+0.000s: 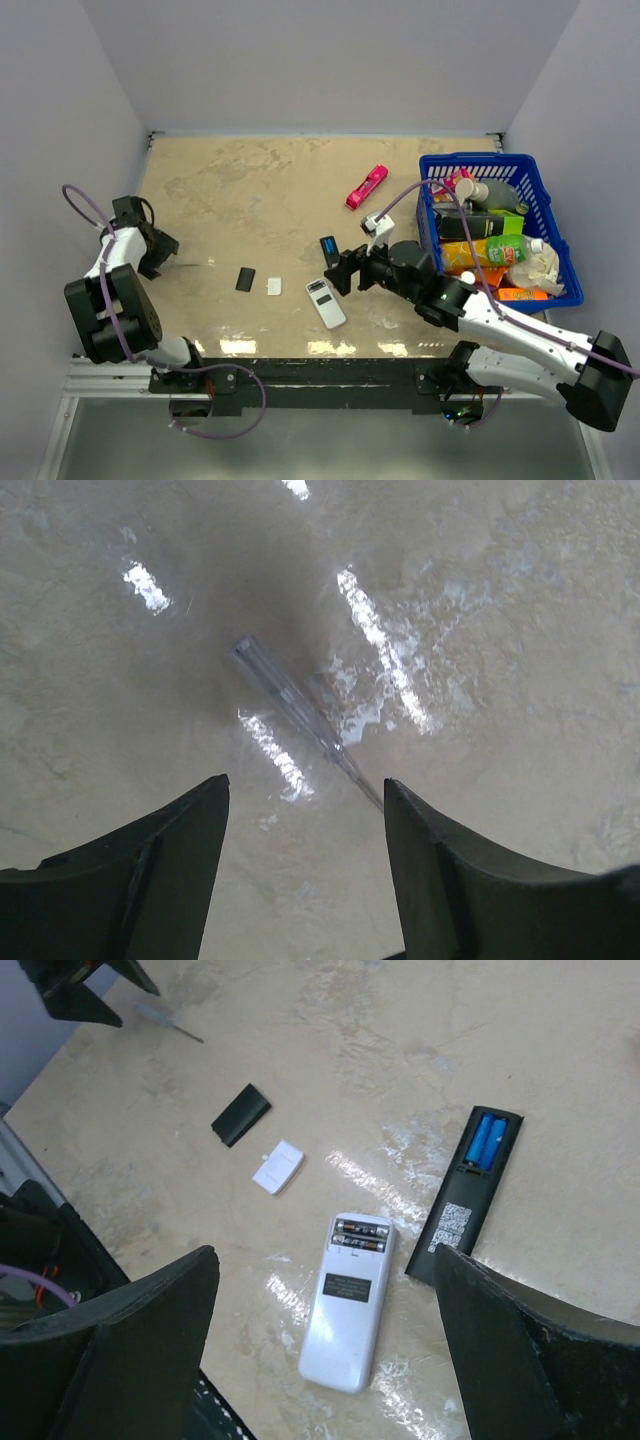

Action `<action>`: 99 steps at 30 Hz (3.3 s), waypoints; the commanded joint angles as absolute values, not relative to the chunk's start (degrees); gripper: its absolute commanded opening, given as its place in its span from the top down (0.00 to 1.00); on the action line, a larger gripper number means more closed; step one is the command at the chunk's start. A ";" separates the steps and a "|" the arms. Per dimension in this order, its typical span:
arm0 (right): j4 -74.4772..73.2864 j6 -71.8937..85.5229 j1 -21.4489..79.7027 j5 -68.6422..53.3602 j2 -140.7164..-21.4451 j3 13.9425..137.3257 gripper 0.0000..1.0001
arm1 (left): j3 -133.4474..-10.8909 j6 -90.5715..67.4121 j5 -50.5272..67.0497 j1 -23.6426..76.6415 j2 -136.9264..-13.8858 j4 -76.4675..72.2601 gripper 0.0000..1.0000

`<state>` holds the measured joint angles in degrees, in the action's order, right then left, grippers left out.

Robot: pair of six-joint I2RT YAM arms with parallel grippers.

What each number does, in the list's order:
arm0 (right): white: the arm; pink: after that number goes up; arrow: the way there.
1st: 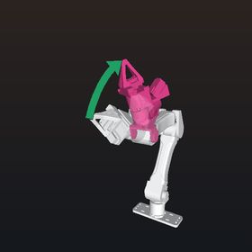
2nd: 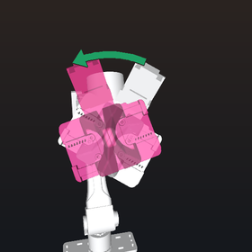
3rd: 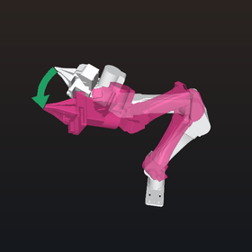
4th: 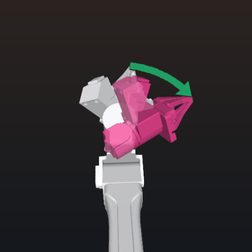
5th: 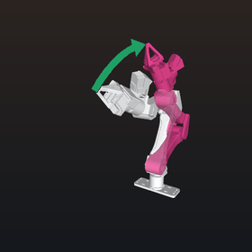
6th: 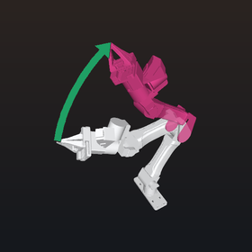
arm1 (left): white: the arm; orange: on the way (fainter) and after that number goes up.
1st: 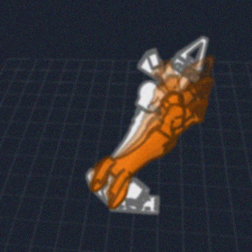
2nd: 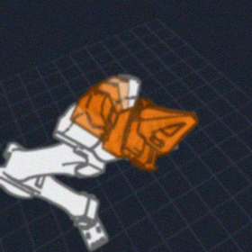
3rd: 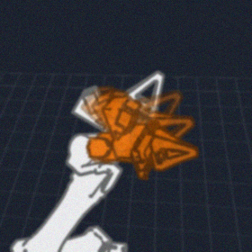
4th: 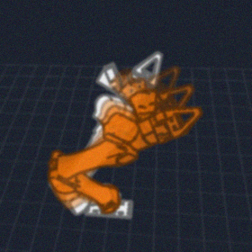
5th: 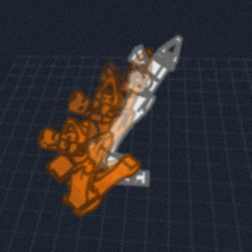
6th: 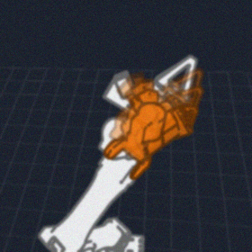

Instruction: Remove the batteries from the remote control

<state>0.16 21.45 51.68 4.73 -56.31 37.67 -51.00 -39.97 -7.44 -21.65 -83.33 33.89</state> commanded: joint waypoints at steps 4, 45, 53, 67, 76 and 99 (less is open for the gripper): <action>4.48 21.18 51.59 0.88 -53.70 36.30 0.10 | -53.87 -44.46 -7.38 -22.32 -88.06 28.91 0.35; -5.89 38.23 51.59 2.46 -58.53 51.75 0.12 | -46.95 -26.28 27.31 -6.00 -71.03 18.91 1.00; -9.66 35.51 51.59 2.37 -64.85 59.85 0.20 | -43.43 -23.73 33.39 11.49 -61.44 13.37 1.00; -7.55 40.26 51.59 -2.90 -80.75 71.01 0.42 | -41.66 -22.85 41.66 15.03 -57.13 9.23 1.00; -7.12 38.50 51.59 -4.04 -88.15 74.70 0.47 | -41.13 -23.90 44.47 15.03 -55.81 7.74 1.00; -3.17 34.55 51.42 -1.06 -87.80 71.98 0.96 | -40.96 -24.43 44.48 15.03 -58.45 7.99 1.00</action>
<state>-5.63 37.26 51.68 -2.39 -89.84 71.85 -41.32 -24.45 44.23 14.79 -58.39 9.82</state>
